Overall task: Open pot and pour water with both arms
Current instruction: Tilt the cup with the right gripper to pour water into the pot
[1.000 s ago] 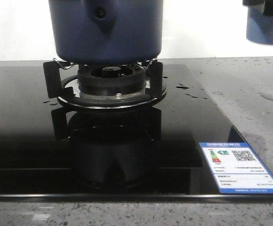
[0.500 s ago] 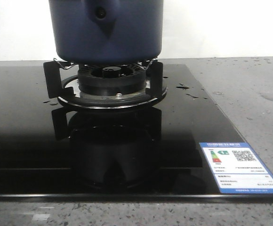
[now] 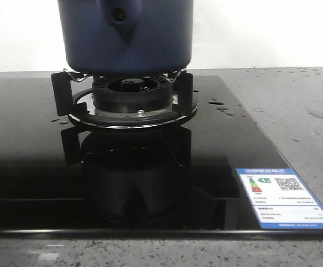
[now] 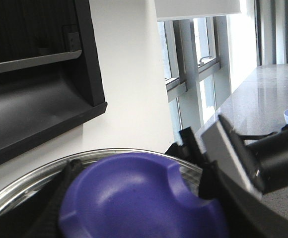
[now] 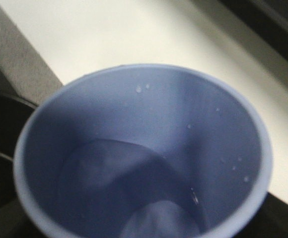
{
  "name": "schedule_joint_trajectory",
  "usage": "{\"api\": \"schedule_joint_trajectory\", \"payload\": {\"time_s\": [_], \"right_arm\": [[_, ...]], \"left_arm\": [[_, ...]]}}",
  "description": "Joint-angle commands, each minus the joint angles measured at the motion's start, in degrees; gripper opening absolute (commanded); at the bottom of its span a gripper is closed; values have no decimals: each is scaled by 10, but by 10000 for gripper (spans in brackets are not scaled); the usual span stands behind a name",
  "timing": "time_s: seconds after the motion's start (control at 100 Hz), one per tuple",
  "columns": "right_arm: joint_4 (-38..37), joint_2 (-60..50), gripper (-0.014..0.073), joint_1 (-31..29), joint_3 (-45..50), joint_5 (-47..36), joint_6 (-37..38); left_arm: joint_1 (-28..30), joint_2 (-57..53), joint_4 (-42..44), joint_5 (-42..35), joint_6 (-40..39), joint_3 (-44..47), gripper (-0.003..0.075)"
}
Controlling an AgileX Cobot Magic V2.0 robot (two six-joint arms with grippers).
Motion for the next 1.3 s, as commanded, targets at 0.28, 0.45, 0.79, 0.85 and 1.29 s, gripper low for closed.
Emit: {"api": "schedule_joint_trajectory", "payload": {"time_s": [0.28, 0.45, 0.79, 0.85, 1.29], "right_arm": [[-212, 19, 308, 23, -24, -66, -1], [-309, 29, 308, 23, -24, -86, -1], [-476, 46, 308, 20, -24, -91, -1], [-520, 47, 308, 20, -24, -91, -1], [-754, 47, 308, 20, -59, -41, -1]], "left_arm": [[2, -19, -54, -1, -7, -24, 274], [2, -19, -54, 2, -7, -24, 274], [2, -19, -54, 9, -18, -24, 274], [2, -19, -54, 11, -18, -24, 274], [2, -19, -50, 12, -19, -24, 274]]}}
